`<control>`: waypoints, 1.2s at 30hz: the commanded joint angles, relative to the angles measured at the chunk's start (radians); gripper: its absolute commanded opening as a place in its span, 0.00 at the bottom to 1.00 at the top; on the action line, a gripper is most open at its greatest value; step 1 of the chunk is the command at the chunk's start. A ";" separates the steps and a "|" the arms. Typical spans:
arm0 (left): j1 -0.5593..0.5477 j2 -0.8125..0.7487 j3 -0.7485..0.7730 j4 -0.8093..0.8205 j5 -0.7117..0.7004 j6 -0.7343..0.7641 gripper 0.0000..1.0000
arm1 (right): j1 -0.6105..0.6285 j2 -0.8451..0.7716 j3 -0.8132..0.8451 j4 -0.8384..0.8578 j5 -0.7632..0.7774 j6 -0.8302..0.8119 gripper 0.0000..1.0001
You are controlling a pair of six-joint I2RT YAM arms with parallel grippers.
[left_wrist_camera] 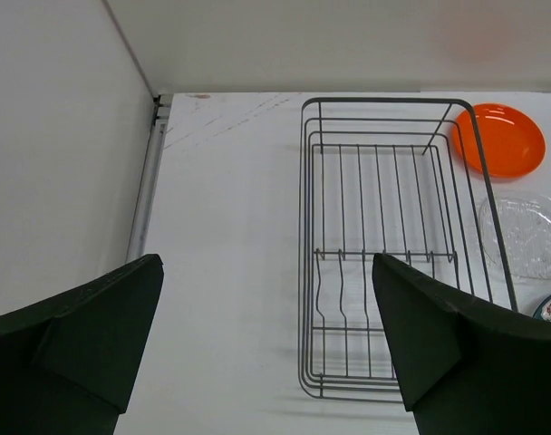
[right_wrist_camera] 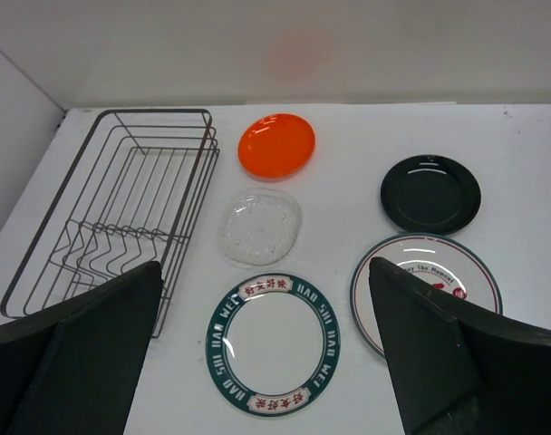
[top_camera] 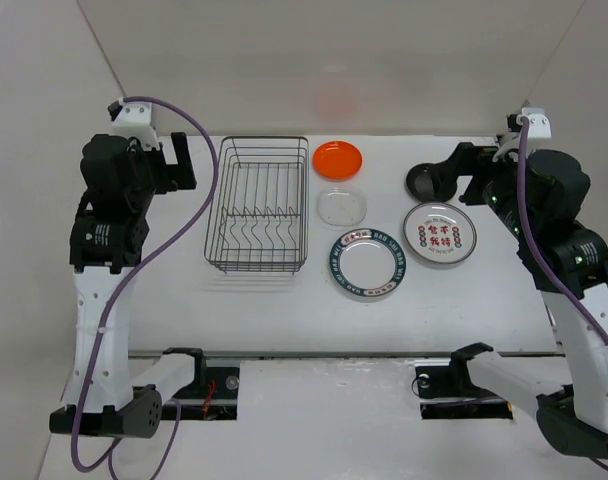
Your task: Load the plates into the dish rack
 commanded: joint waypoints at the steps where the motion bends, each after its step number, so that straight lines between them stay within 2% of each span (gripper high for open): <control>1: 0.002 -0.036 -0.007 0.059 -0.019 -0.019 1.00 | -0.008 -0.022 -0.008 0.051 0.034 0.008 1.00; 8: 0.011 -0.046 -0.024 0.081 -0.019 -0.029 1.00 | -0.008 -0.031 -0.043 0.118 0.010 0.008 1.00; 12: 0.037 -0.010 -0.035 0.090 0.026 -0.038 1.00 | -0.018 0.004 -0.179 0.362 -0.111 0.029 1.00; 13: 0.038 0.002 -0.035 0.081 0.040 -0.039 1.00 | -0.034 0.119 -0.180 0.424 -0.152 0.029 1.00; 16: 0.048 0.046 -0.009 0.071 0.059 -0.039 1.00 | -0.097 0.347 -0.053 0.469 -0.326 0.039 1.00; 17: 0.059 0.047 0.006 0.071 0.068 -0.039 1.00 | -0.110 0.471 -0.028 0.498 -0.372 0.039 1.00; 19: 0.079 0.068 0.017 0.071 0.077 -0.039 1.00 | -0.137 0.592 0.030 0.557 -0.485 0.049 1.00; 20: 0.090 0.068 0.028 0.062 0.089 -0.039 1.00 | -0.137 0.728 0.132 0.557 -0.519 0.060 0.99; 22: 0.122 0.077 0.039 0.051 0.126 -0.029 1.00 | -0.150 0.864 0.252 0.531 -0.570 0.060 0.97; 23: 0.122 0.077 0.039 0.042 0.137 -0.029 1.00 | -0.159 0.928 0.379 0.484 -0.570 0.060 0.96; 24: 0.133 0.077 0.039 0.042 0.146 -0.029 1.00 | -0.159 1.050 0.444 0.458 -0.570 0.069 0.93; 27: 0.133 0.064 0.016 0.042 0.175 -0.020 1.00 | -0.170 1.246 0.651 0.356 -0.585 0.069 0.89; 30: 0.142 0.037 -0.021 0.042 0.197 -0.011 1.00 | -0.180 1.331 0.730 0.327 -0.610 0.095 0.87; 36: 0.194 0.000 -0.046 0.051 0.264 -0.011 1.00 | -0.180 1.409 0.719 0.318 -0.549 0.141 0.84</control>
